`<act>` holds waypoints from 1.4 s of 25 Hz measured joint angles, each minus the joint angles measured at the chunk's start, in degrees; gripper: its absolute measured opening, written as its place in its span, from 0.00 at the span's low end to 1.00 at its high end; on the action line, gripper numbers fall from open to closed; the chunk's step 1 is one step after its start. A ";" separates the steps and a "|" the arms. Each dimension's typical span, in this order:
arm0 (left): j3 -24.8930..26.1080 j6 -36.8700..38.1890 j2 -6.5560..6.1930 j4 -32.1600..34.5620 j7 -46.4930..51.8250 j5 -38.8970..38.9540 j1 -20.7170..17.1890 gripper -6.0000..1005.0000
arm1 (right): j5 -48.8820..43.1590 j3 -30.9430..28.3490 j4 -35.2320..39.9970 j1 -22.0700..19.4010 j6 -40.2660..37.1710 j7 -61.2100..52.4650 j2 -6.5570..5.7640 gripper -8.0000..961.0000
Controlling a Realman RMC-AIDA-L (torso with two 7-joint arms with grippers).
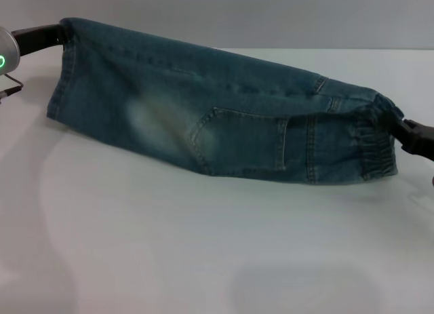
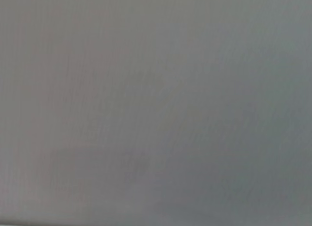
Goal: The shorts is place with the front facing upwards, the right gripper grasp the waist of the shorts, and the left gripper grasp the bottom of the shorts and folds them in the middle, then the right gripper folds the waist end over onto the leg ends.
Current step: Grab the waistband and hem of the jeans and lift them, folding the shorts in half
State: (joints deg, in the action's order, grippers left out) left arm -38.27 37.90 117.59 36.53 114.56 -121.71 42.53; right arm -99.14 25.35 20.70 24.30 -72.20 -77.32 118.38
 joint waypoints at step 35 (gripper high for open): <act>-3.66 -9.24 0.58 -3.86 -5.33 1.03 1.86 0.32 | 2.38 0.43 -2.33 3.47 15.21 -0.48 -0.01 0.43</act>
State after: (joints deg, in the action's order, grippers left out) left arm -41.93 28.65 118.17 32.67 109.22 -120.68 44.39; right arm -96.76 25.78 18.37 27.77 -56.99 -77.80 118.38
